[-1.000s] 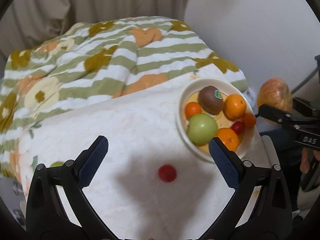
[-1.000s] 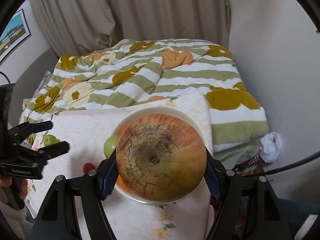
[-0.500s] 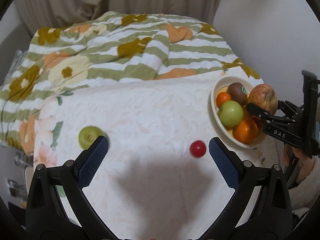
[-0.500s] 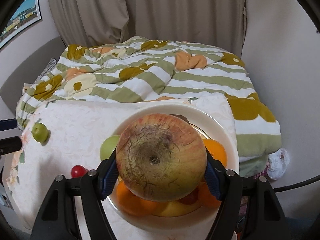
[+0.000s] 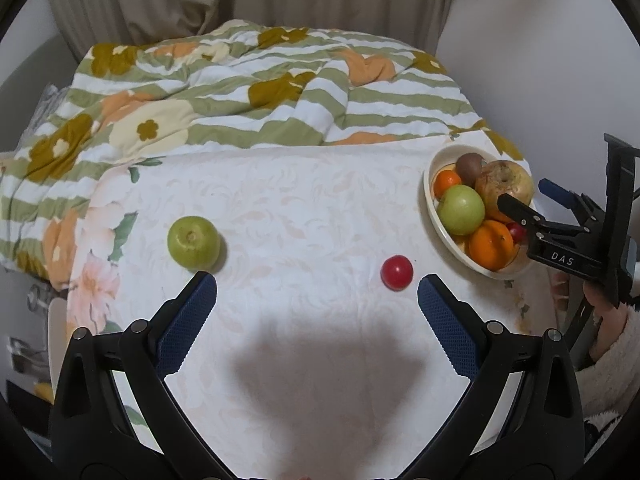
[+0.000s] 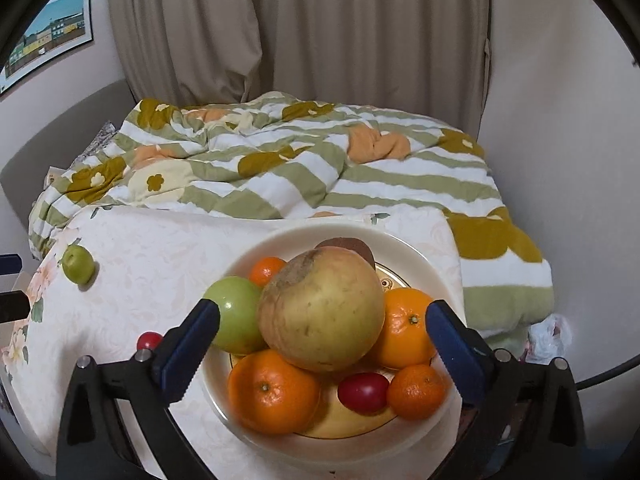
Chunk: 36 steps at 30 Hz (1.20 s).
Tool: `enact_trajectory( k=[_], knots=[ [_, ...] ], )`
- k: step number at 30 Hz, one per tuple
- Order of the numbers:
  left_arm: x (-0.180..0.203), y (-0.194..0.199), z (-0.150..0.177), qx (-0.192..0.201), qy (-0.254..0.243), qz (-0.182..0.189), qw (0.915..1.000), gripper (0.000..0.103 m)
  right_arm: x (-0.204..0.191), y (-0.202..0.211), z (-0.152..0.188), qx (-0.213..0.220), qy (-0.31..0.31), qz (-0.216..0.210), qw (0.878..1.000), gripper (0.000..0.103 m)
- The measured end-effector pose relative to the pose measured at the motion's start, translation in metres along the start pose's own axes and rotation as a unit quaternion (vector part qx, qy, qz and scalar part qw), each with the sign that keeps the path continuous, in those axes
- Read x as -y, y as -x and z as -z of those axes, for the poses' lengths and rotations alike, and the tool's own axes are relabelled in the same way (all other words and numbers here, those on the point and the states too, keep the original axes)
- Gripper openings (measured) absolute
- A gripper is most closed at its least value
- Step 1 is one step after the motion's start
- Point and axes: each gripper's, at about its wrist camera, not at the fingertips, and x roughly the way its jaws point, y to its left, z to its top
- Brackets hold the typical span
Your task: Organize fruits
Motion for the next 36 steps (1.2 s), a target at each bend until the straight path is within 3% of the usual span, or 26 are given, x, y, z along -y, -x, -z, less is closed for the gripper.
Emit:
enact_trajectory(
  k=[8,15,23,36],
  knots=[
    [-0.004,0.018,0.01,0.024,0.001,0.001,0.9997,0.103,-0.006,0.024,0.003,0.017,0.009,0.012,1.0,0.102],
    [-0.013,0.048,0.012,0.055,0.005,-0.022,0.9982,0.103,-0.011,0.052,-0.008,0.025,0.006,-0.032,0.999,0.102],
    [-0.04,0.079,0.009,0.087,-0.004,-0.04,0.9954,0.103,-0.037,0.087,-0.019,0.024,0.016,-0.024,0.999,0.102],
    [-0.121,0.071,-0.01,0.061,-0.071,-0.013,0.9955,0.103,-0.116,0.088,-0.03,0.001,-0.052,0.019,0.998,0.103]
  ],
)
